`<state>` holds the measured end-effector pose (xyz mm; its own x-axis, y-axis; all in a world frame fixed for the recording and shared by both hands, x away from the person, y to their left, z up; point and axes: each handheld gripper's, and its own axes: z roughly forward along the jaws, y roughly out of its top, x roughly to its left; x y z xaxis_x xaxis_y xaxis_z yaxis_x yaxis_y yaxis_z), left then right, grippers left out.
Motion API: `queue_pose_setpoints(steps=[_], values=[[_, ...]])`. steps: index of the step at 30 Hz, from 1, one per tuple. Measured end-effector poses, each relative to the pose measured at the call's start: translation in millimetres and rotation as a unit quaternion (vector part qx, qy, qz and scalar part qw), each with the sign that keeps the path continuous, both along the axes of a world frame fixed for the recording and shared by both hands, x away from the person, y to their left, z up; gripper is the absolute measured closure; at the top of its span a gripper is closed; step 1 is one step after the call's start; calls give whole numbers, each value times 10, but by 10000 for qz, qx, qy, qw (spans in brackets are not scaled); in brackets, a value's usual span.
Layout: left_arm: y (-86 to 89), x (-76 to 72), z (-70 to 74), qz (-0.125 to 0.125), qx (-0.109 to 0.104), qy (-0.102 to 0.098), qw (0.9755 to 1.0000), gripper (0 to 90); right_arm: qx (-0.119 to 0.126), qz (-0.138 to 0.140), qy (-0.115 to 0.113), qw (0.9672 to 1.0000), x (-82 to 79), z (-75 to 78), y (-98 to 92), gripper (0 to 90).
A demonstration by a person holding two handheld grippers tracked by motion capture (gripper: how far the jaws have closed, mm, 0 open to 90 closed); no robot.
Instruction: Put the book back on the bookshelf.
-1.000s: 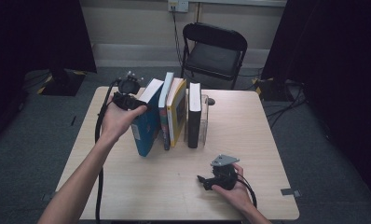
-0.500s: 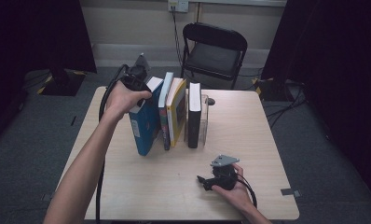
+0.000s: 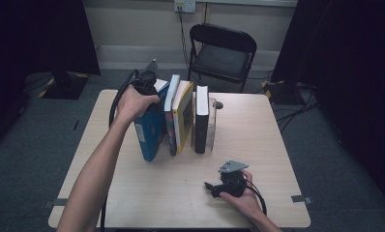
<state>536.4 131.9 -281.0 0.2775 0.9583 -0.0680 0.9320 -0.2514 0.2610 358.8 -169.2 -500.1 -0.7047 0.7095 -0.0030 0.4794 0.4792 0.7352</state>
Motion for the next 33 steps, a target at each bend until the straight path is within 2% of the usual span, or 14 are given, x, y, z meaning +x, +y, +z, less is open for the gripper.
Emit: queue_pose_setpoints(steps=[10,15,17,22,27,30,33], values=[[-25,16,21,328,-27,25,9995,615,2,11,2,10000,0,0,0,146],[20,55,28,445,-194,11,9988,615,-5,20,9,10000,-1,1,0,146],[27,73,44,486,-249,6,9985,615,-4,20,10,10000,-1,1,0,146],[24,143,67,528,-233,-74,9983,615,-6,20,10,10000,-1,1,0,146],[51,220,49,736,-324,-67,9967,615,-5,20,10,10000,-1,1,0,146],[63,251,38,794,-343,-40,9962,615,-5,21,10,10000,-1,1,0,146],[75,270,34,736,-338,-21,9967,614,-4,21,10,10000,-2,1,0,146]])
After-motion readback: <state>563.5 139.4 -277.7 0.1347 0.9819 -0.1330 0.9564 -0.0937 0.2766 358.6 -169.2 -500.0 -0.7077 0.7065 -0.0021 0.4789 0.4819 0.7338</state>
